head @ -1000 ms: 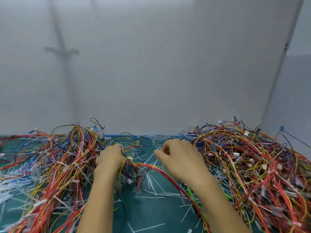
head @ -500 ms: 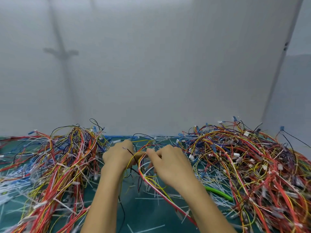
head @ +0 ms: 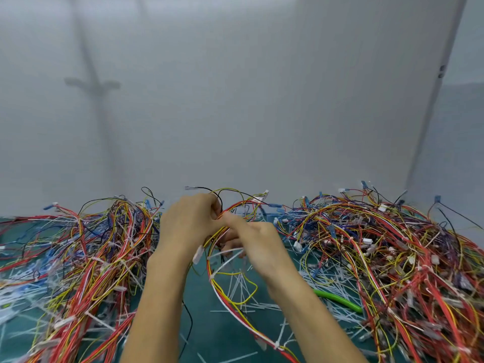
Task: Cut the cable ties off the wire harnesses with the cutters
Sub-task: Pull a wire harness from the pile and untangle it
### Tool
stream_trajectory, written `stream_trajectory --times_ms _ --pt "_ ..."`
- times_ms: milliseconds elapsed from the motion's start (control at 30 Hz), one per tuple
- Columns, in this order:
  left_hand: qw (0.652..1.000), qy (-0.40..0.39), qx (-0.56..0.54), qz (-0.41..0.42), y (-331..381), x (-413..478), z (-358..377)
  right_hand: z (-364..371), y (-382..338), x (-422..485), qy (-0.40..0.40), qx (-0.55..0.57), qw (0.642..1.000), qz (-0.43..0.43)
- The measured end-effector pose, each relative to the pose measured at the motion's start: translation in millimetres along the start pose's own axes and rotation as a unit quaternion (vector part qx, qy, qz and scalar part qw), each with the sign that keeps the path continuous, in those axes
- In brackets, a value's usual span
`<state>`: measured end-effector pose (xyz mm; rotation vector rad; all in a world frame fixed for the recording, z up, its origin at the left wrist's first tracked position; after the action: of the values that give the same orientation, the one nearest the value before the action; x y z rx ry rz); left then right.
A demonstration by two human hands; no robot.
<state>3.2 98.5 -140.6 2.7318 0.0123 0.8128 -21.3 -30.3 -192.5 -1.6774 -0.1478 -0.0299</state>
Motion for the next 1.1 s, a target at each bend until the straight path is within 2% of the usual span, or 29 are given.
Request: stream_trajectory --times_ms 100,267,333,433,667,867,1100 --pt "1.000 0.017 -0.005 -0.005 2 -1 -5 -2 -4 -2 0.024 -0.036 0.998 -0.046" --pt "0.994 0.078 -0.060 -0.043 3 -3 -14 -12 -6 2 0.056 -0.017 0.997 -0.054" --pt "0.986 0.092 -0.115 -0.072 -5 -3 -17 -17 -6 3 0.071 0.000 0.996 -0.054" --pt "0.964 0.125 -0.210 -0.106 -14 -5 -22 -22 -4 4 0.090 0.020 0.995 -0.049" --pt "0.899 0.230 -0.322 -0.188 -35 -15 -32 -37 -7 6 0.139 0.025 0.988 -0.069" --pt "0.834 0.235 -0.440 -0.237 -47 -17 -26 -79 -24 9 0.192 0.037 0.976 -0.102" --pt "0.852 0.228 -0.415 -0.224 -37 -16 -22 -81 -37 2 0.202 -0.027 0.966 -0.157"
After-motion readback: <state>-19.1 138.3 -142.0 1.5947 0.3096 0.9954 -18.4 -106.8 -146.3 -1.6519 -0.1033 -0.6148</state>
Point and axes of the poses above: each hand's wrist, its own x-axis towards the middle knuckle, its own z-axis out of the palm, y = z × x, the point moved 8 cm from there along x, towards the middle knuckle, and after that the axes turned 5 degrees about y, right-handed, at the moved point
